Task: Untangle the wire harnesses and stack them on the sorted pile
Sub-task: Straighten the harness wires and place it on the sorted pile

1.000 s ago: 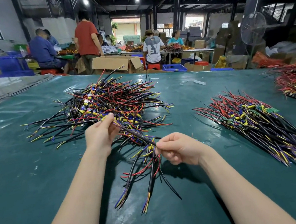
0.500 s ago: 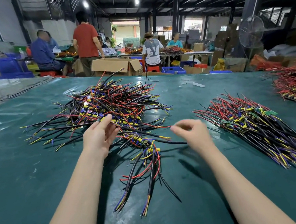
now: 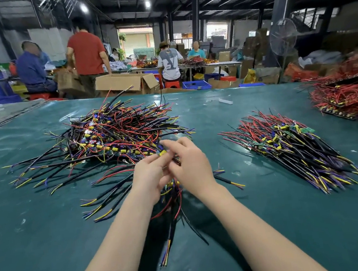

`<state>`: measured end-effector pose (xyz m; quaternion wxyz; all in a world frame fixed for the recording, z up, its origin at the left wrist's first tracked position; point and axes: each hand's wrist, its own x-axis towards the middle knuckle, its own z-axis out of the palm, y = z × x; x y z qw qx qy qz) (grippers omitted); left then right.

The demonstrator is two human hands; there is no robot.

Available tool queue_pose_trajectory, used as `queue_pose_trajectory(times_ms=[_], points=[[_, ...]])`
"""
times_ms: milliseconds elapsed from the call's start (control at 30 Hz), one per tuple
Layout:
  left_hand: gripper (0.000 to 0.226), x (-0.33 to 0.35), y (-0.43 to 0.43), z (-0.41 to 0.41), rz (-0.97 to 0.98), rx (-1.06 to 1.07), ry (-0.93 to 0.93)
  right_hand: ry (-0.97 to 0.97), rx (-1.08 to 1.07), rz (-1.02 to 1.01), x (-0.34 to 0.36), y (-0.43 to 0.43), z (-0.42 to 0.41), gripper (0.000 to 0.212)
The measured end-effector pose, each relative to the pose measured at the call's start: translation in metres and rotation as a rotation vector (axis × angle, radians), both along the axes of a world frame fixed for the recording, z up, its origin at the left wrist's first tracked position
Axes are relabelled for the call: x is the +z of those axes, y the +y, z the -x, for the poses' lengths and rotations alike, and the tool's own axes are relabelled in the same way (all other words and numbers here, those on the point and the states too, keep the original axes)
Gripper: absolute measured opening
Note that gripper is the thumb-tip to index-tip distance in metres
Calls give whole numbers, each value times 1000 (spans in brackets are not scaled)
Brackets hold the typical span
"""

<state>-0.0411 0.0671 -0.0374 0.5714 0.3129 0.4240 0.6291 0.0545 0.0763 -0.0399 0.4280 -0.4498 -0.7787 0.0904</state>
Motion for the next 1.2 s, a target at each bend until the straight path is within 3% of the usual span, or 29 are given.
queue_pose_trajectory(times_ms=[100, 267, 400, 600, 700, 800, 900, 1000, 1067, 1200], points=[[14, 0, 0, -6, 1, -60, 104, -61, 29, 32, -1, 1, -5, 54], [26, 6, -3, -7, 2, -237, 150, -188, -76, -7, -2, 10, -16, 46], [11, 8, -1, 8, 37, -99, 267, -247, -338, -8, 13, 37, -44, 30], [3, 6, -2, 17, 35, -62, 370, -287, -557, -4, 43, 81, -118, 28], [17, 5, -1, 15, 27, -92, 462, -377, -700, 66, 35, 84, -162, 16], [15, 1, -1, 14, -18, -75, 596, -662, -814, 330, 9, 78, -190, 25], [13, -3, 4, 15, -108, 51, 856, -665, -896, 280, -9, 70, -186, 32], [15, -5, 8, 17, -141, 123, 1115, -296, -845, 103, -7, 67, -150, 35], [22, -9, 9, 17, -125, 77, 1295, -163, -661, 107, -3, 60, -118, 37], [28, -15, 7, 13, -118, -16, 1397, -472, -223, 270, -25, 43, -63, 42]])
